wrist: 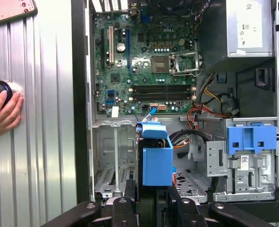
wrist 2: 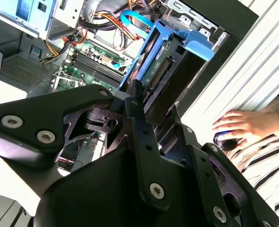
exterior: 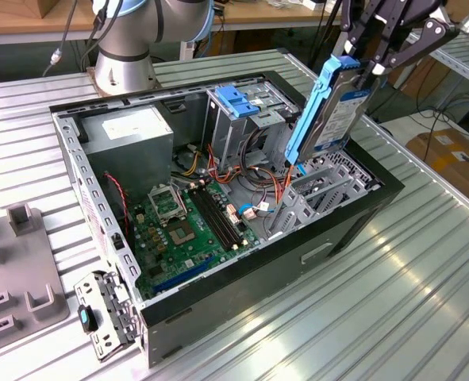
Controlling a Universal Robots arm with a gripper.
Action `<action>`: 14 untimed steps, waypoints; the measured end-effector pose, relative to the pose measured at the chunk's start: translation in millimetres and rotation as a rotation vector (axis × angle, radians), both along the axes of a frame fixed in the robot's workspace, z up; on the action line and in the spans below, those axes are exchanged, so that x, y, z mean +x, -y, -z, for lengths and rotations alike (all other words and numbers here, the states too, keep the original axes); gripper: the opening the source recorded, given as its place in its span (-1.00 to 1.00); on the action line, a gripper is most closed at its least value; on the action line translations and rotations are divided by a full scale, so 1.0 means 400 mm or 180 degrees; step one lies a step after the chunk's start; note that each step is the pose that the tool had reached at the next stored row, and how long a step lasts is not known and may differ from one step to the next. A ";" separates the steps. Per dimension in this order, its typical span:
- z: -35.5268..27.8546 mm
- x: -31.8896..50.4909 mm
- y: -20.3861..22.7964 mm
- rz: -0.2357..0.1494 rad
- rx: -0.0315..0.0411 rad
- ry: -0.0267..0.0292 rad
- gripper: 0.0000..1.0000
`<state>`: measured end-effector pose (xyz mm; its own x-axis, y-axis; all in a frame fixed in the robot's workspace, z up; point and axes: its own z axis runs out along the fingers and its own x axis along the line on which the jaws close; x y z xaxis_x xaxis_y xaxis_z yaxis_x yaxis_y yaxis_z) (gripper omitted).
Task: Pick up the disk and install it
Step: 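Pick up the disk, then insert the disk into the insertion slot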
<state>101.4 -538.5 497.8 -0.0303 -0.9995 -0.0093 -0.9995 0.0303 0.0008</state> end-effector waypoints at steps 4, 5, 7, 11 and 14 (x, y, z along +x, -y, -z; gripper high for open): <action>0.000 0.000 0.016 0.0000 0.0000 0.0000 -0.29; 0.001 0.000 0.018 0.0000 0.0000 0.0000 -0.29; 0.006 0.000 0.023 -0.0001 0.0000 0.0022 -0.29; 0.014 0.000 0.032 0.0000 -0.0001 0.0045 -0.29; 0.014 0.000 0.032 0.0000 0.0000 0.0045 -0.29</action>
<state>101.4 -551.2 492.0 -0.0300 -0.9995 -0.0097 -0.9995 0.0301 -0.0132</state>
